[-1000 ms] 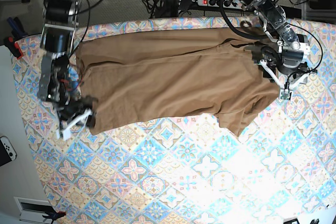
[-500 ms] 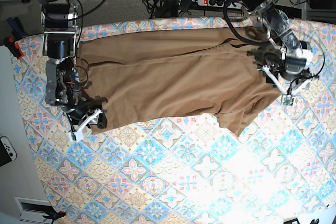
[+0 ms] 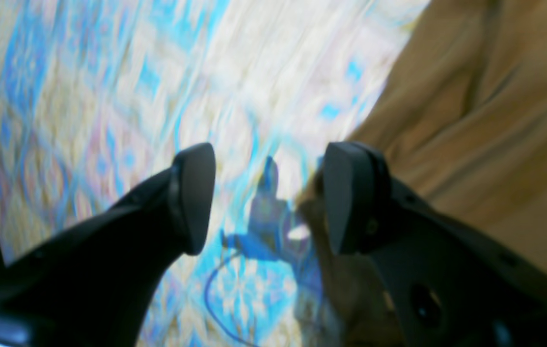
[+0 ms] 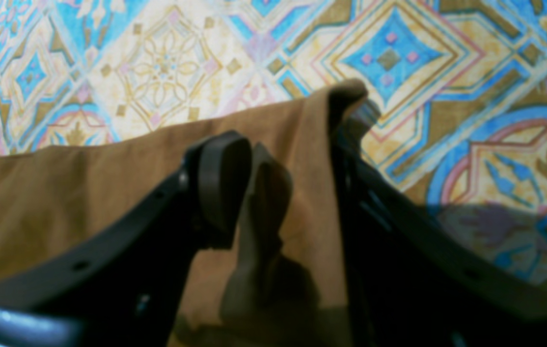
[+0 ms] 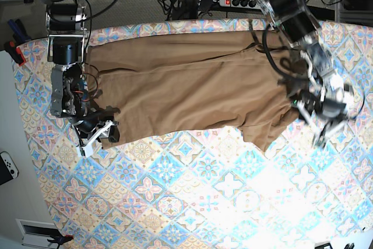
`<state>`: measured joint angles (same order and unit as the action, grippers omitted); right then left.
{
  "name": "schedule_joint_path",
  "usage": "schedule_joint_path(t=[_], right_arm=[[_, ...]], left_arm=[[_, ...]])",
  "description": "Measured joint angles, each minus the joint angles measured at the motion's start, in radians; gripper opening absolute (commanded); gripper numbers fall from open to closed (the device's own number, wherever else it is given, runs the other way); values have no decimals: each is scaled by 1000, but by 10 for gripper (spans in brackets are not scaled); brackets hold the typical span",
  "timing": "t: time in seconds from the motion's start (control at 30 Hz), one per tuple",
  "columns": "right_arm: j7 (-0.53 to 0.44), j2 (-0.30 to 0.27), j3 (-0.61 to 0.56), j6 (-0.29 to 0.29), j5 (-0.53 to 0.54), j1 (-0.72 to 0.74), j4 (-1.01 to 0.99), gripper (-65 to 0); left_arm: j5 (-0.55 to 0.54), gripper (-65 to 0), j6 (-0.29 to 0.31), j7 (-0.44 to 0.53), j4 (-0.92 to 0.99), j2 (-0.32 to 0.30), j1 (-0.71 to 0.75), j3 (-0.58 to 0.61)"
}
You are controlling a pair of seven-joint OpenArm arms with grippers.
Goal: Layout the t-shirt on the table in an organized manner, then fold the t-shirt properly
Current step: 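Grasp the hem corners with both grippers, left gripper reaching to the hem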
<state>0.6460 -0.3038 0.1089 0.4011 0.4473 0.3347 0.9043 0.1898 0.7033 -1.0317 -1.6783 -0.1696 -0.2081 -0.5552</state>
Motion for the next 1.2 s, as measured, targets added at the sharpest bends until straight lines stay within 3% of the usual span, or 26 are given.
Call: schedule_joint_path(t=[0.27, 0.5, 0.67, 0.83, 0.97, 1.2], right_arm=[[2, 0, 0, 2, 2, -2, 3, -392], [3, -1, 2, 3, 4, -3, 3, -392], [3, -1, 2, 3, 4, -3, 3, -392], [3, -1, 0, 3, 4, -2, 3, -392], [3, 0, 0, 3, 4, -2, 3, -392], [3, 0, 0, 3, 3, -2, 3, -393]], left_arm=[[10, -295, -2, 49, 313, -72, -186, 209], [4, -295, 1, 60, 380, -86, -165, 372], [6, -295, 0, 73, 380, -89, -160, 321], [12, -298, 0, 202, 389, -81, -164, 315], [12, -297, 1, 255, 536, -58, -197, 318], [-2, -299, 0, 430, 774, -70, -251, 262]])
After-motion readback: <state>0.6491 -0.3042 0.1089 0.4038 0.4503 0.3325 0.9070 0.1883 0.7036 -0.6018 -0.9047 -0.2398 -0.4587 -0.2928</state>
